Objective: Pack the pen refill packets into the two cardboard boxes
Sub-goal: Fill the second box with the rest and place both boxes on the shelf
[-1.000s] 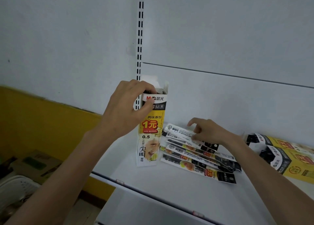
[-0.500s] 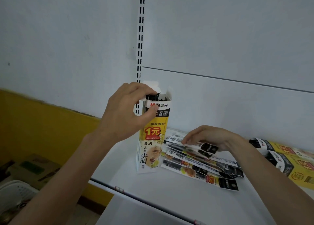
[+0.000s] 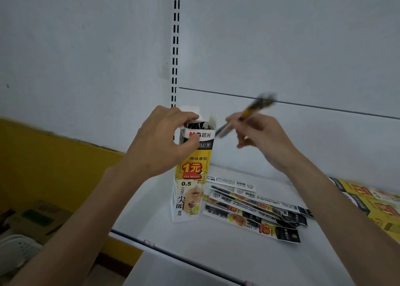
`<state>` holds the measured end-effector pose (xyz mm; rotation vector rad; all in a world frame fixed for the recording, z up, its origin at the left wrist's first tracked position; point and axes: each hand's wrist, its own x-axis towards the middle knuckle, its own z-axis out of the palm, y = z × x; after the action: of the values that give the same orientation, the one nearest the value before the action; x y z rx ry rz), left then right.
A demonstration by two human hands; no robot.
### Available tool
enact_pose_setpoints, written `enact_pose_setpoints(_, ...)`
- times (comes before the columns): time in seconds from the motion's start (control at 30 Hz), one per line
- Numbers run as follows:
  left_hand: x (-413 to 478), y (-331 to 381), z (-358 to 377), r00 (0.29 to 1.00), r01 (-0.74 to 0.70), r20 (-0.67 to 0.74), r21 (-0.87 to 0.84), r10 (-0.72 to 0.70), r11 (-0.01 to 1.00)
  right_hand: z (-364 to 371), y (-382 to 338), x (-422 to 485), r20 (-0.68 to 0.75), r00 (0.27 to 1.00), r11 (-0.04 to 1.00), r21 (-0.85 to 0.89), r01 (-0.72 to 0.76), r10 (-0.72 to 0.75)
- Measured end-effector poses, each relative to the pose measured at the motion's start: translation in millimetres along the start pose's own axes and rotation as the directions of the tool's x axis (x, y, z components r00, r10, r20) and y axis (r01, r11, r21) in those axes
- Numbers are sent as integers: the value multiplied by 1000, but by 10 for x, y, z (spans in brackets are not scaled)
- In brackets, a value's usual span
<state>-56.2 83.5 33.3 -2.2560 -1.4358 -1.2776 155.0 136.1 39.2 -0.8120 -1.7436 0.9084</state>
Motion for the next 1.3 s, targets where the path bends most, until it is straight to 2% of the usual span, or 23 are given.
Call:
enact_pose_setpoints(0.07,9,22,-27,999,-1,36,-9,2,1000,-9,-116,62,-136,980,986,-102,129,-142)
enact_pose_setpoints(0.17,-11,45,-71,998,-11,68,-27,12,1000,-56,-288,141,-255,919,941,-237,243,-302)
enact_pose_setpoints(0.33,-55,60,-116,996,27,86,-63,-22,998,10,-664,111,-301,823,875,-118,470,-482)
enact_pose_setpoints(0.43,-68,87,-116,996,29,92,-81,-21,996,148,-718,136,-250,817,853,-101,512,-520)
enact_pose_setpoints(0.53,-74,107,-117,993,45,112,-87,-35,995,225,-664,202,-97,885,889,-114,444,-455)
enact_pose_setpoints(0.6,-80,119,-121,992,41,119,-83,-31,996,245,-589,240,50,929,902,-223,369,-368)
enact_pose_setpoints(0.67,-85,132,-130,992,32,123,-91,-20,995,265,-509,253,185,959,912,-313,264,-214)
enact_pose_setpoints(0.73,-96,127,-131,994,19,109,-96,-9,995,289,-470,230,293,954,950,-280,142,-56)
enact_pose_setpoints(0.8,-112,98,-128,996,28,92,-99,-19,995,270,-482,228,230,973,978,-191,81,-36)
enact_pose_setpoints(0.87,-137,55,-122,997,18,75,-94,-11,995,237,-534,250,77,989,988,-82,131,-125)
enact_pose_setpoints(0.9,-142,38,-116,998,-1,70,-85,7,996,234,-555,256,48,985,984,-71,166,-163)
enact_pose_setpoints(1.03,-137,19,-81,997,-9,69,-109,17,994,353,-498,220,175,975,957,-232,177,-138)
enact_pose_setpoints(1.1,-145,22,-63,999,4,51,-140,3,990,349,-435,195,120,985,963,-223,152,-127)
enact_pose_setpoints(1.17,-161,0,-51,999,12,32,-124,-8,992,272,-333,185,-5,993,977,-178,119,-122)
enact_pose_setpoints(1.23,-168,-22,-53,999,18,29,-89,-15,996,181,-134,180,-32,995,919,-389,71,-91)
enact_pose_setpoints(1.3,-160,-36,-48,999,1,37,-48,1,999,121,163,140,86,993,745,-667,-4,83)
